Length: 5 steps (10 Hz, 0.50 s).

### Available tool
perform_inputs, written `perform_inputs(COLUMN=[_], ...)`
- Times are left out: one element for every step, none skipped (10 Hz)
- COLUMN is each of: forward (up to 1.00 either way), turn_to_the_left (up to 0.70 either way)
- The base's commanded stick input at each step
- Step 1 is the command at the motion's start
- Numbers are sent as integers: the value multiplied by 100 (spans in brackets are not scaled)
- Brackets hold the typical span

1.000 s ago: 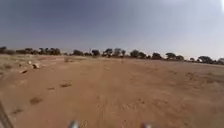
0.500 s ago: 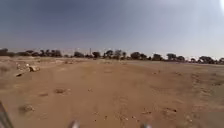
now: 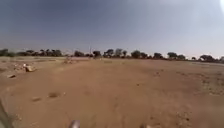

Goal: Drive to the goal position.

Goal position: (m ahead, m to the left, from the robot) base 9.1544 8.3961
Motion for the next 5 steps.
perform_inputs(forward=[50, 50, 50, 50, 50], turn_to_the_left=[0, 0, 0, 0, 0])
